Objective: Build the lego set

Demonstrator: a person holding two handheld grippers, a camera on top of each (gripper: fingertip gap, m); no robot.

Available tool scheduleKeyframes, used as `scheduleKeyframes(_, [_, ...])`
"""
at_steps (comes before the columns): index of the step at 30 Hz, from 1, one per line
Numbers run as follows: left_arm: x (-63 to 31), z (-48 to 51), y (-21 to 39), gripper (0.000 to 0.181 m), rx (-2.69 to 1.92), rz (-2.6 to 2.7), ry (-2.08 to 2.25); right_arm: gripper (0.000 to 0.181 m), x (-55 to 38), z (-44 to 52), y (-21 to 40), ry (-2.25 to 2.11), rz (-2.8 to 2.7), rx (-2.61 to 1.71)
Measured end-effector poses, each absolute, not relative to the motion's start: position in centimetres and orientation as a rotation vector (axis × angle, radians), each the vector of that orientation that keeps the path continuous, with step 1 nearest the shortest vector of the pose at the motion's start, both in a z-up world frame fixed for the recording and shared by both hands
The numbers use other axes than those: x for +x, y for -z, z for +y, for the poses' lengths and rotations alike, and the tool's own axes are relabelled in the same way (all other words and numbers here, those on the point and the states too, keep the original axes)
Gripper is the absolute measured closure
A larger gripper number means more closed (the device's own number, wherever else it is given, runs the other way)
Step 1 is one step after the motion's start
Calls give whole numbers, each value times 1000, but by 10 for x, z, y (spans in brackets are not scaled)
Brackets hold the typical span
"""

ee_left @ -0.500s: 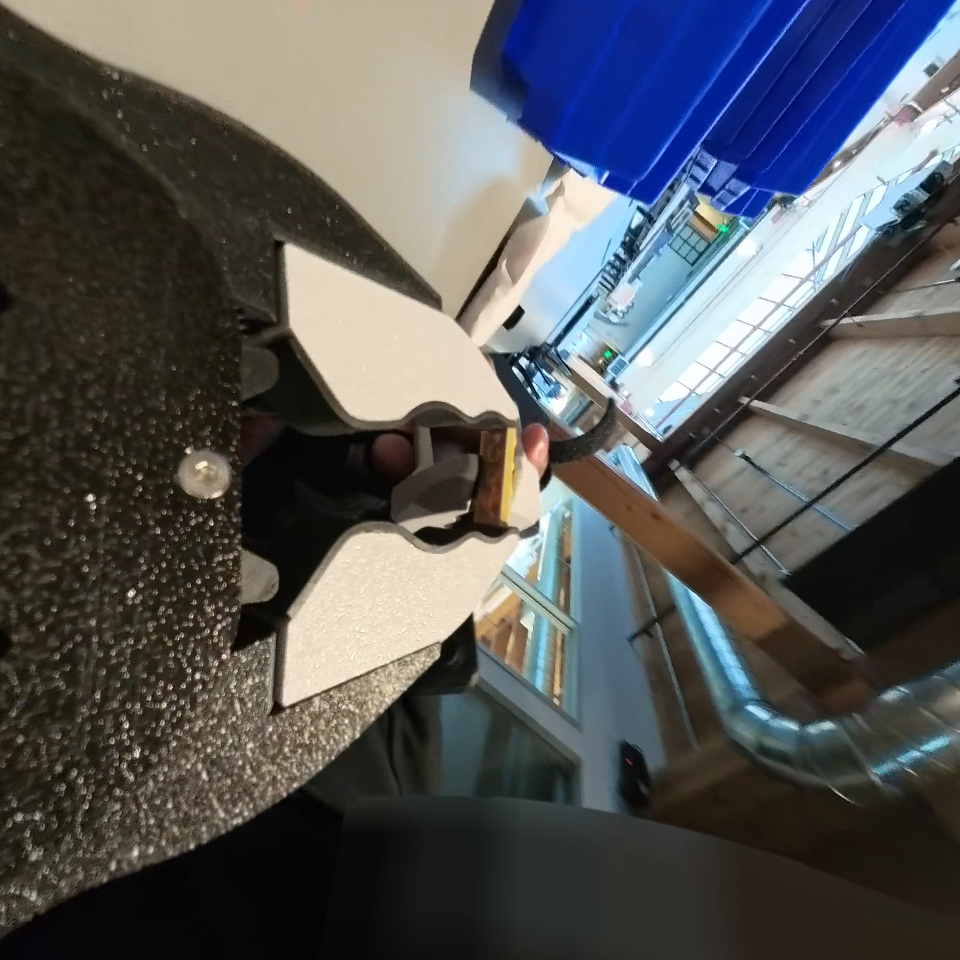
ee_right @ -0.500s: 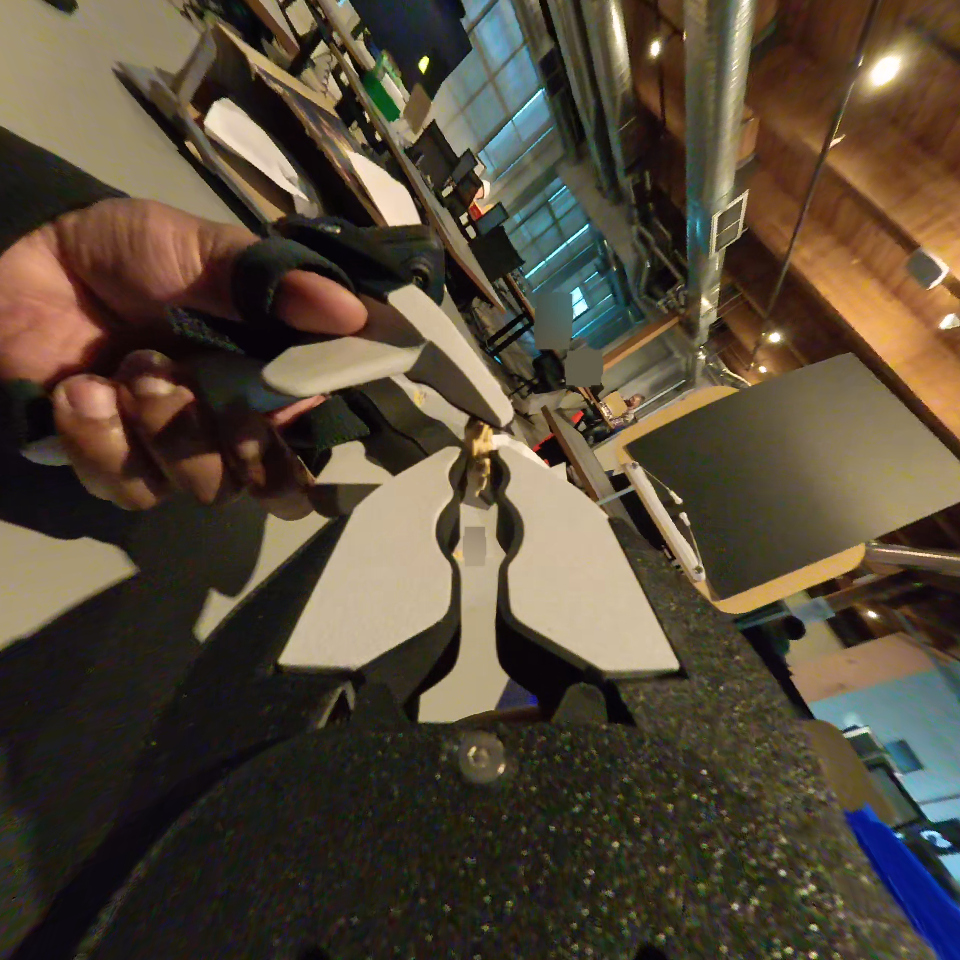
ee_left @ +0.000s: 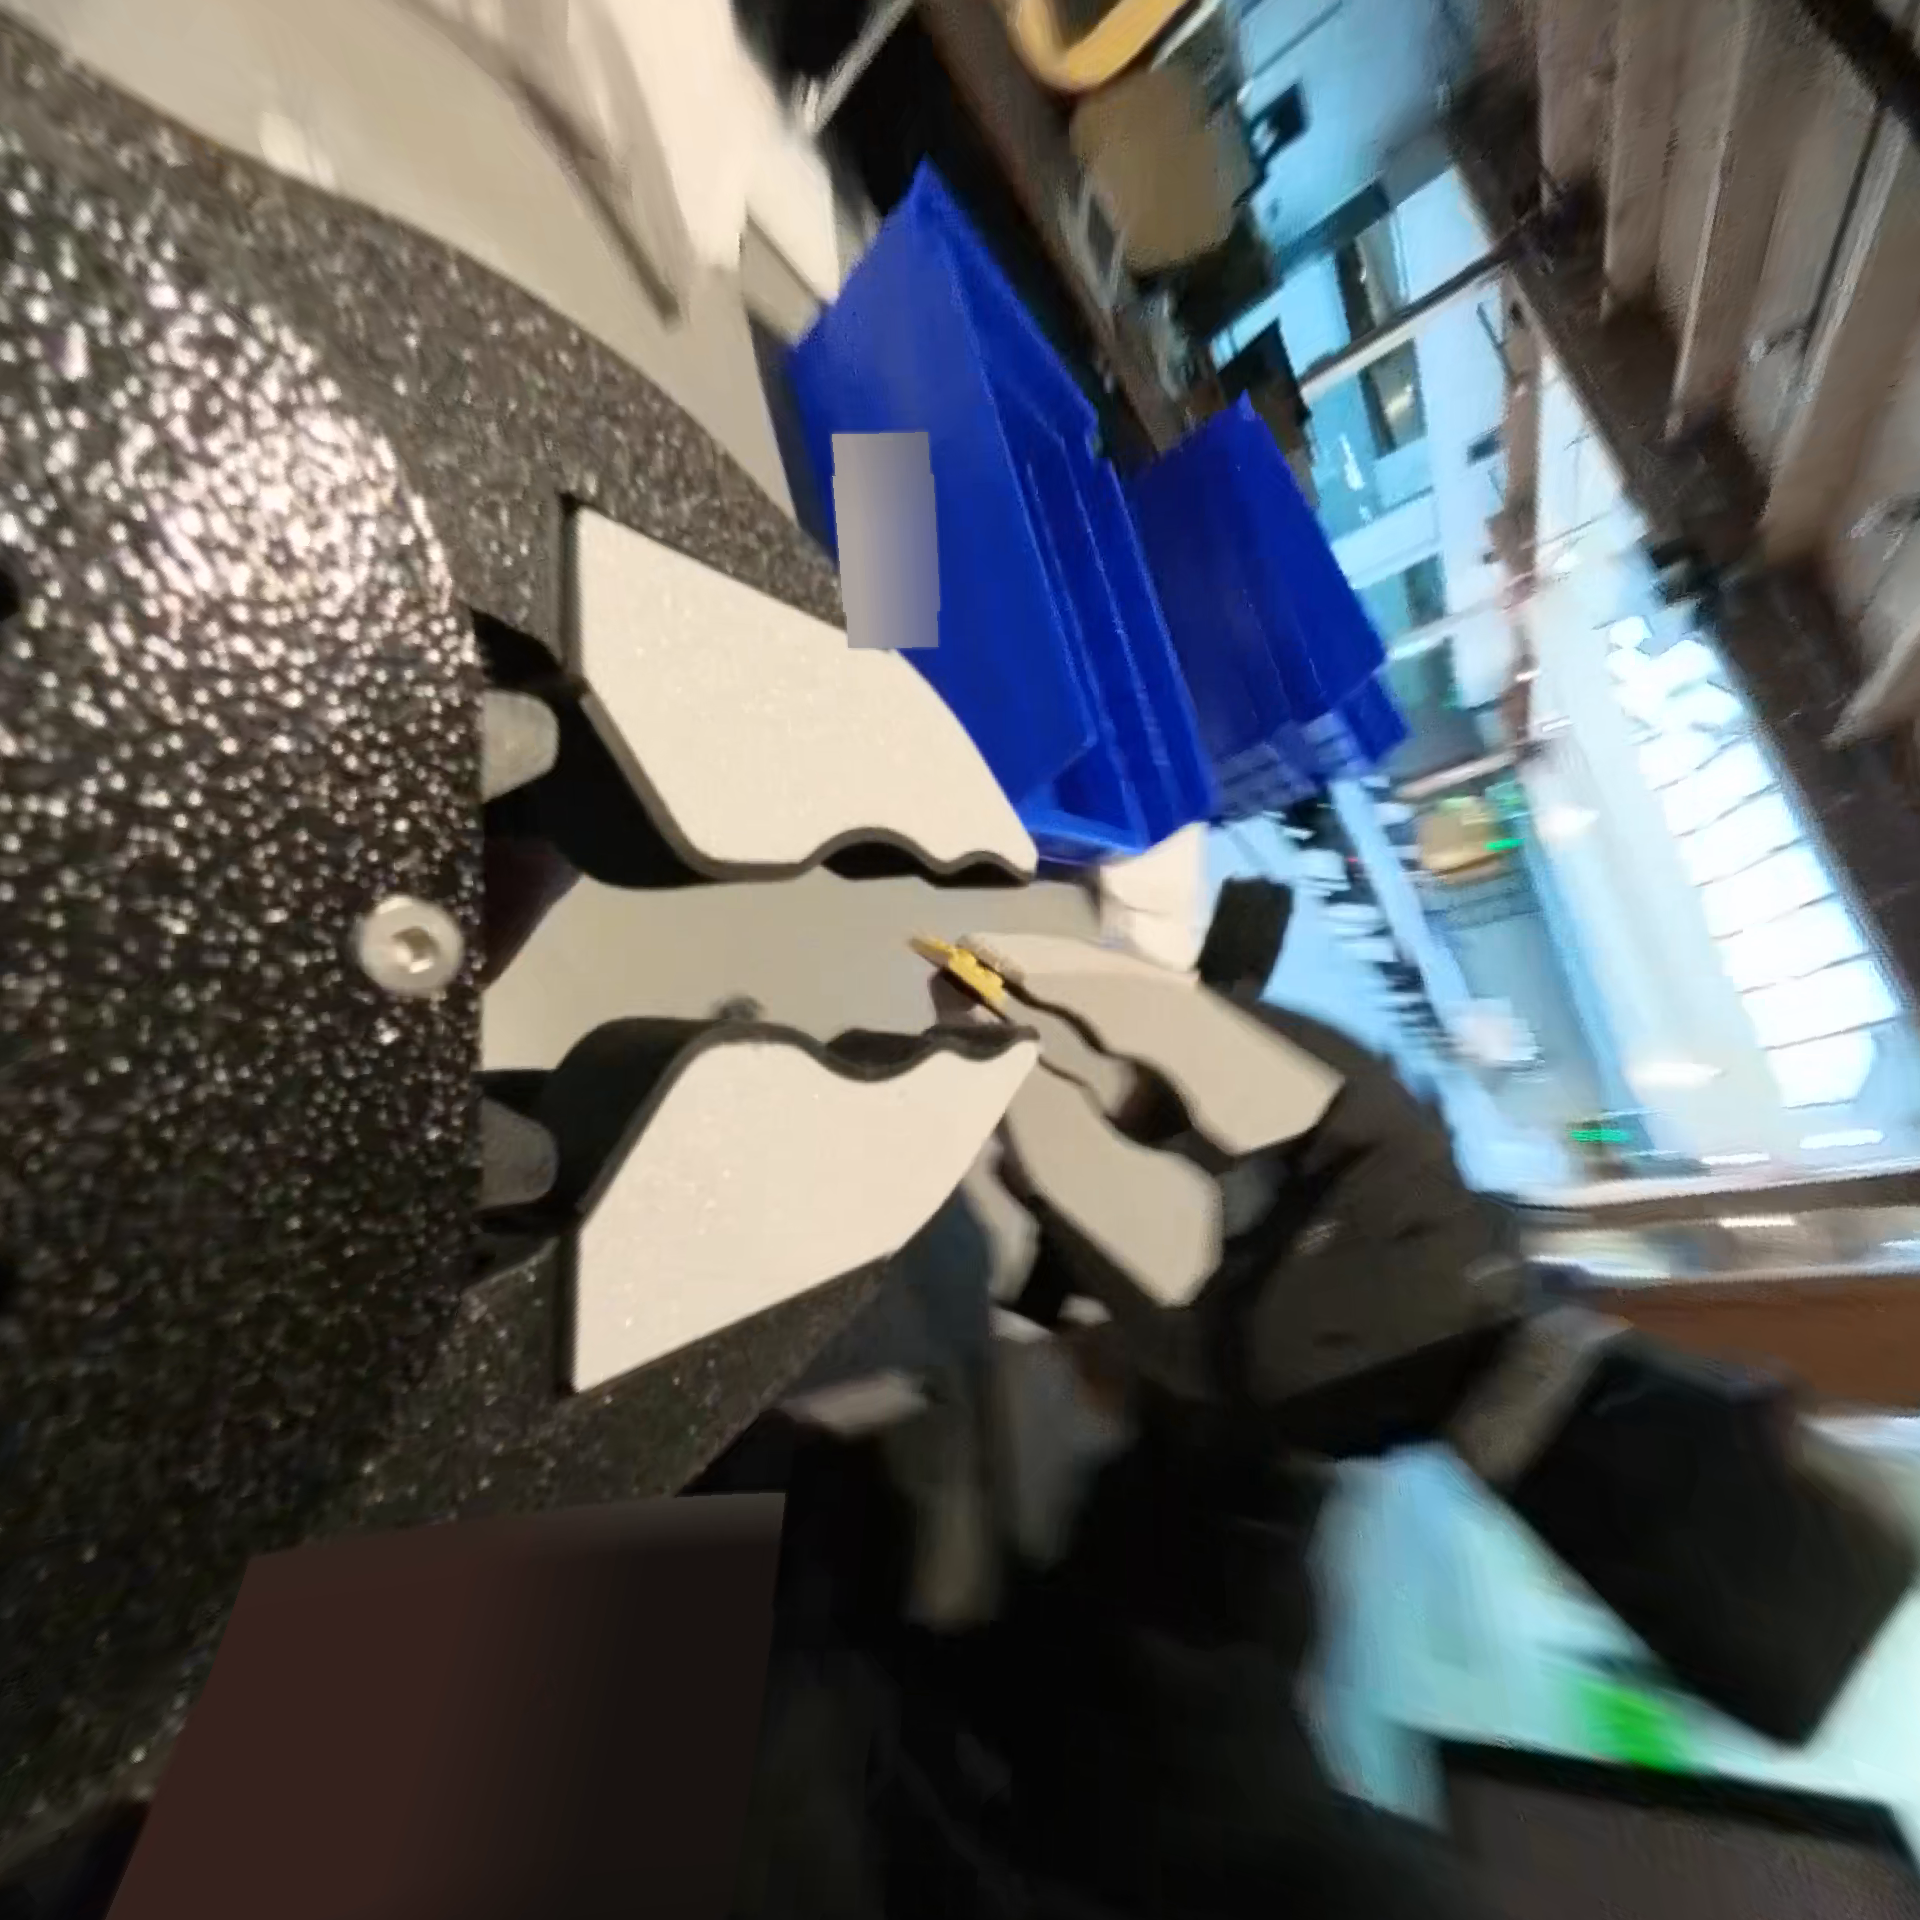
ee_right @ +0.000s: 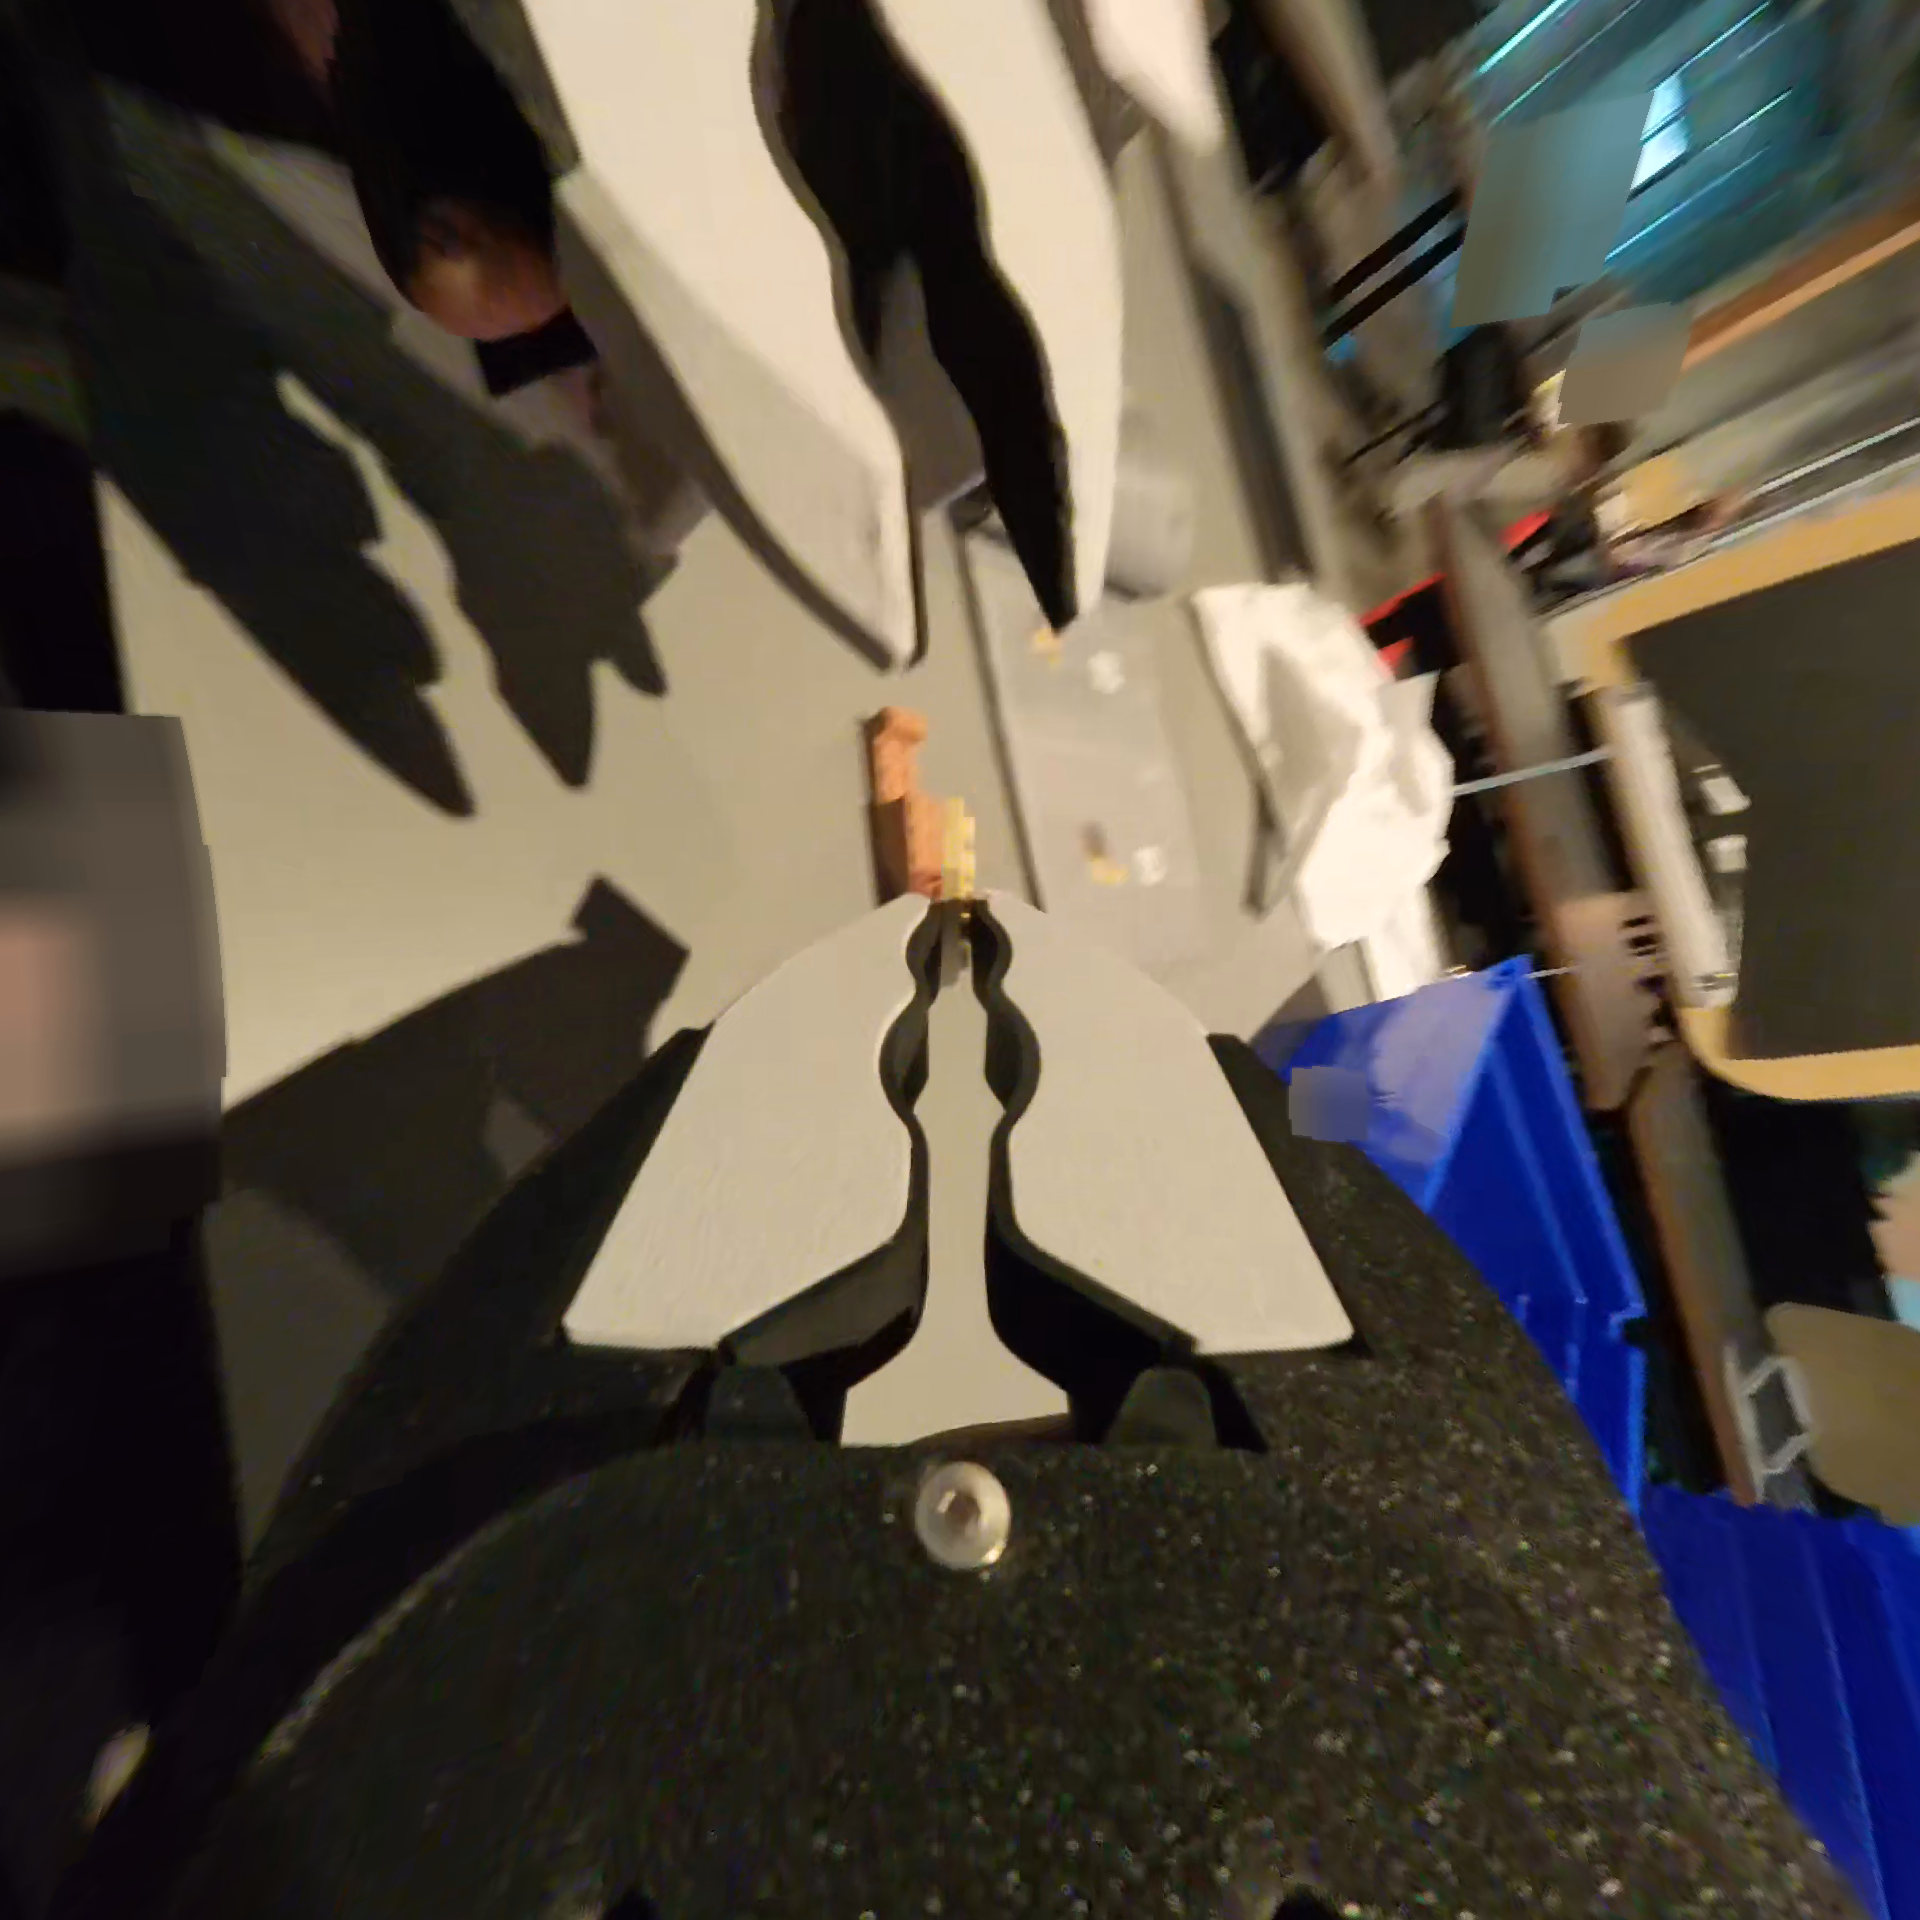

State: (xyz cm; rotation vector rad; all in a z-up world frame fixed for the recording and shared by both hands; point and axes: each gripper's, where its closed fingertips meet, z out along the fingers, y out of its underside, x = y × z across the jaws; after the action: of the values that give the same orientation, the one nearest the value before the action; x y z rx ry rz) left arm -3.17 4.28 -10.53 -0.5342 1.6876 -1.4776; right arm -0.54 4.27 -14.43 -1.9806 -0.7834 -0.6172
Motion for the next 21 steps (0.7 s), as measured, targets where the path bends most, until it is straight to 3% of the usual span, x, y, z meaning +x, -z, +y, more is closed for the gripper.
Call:
scheduleKeyframes(10, [-29, 31, 147, 159, -390, 1908, 1090, 177, -28, 39, 164, 493, -874, -2072])
scheduleKeyframes(13, [-28, 29, 153, 170, -377, 1930, 1042, 177, -28, 40, 165, 499, -870, -2069])
scheduleKeyframes(21, [-23, 46, 137, 177, -558, 1823, 1306, 161, 7, 24, 178, 293, -629, -2199])
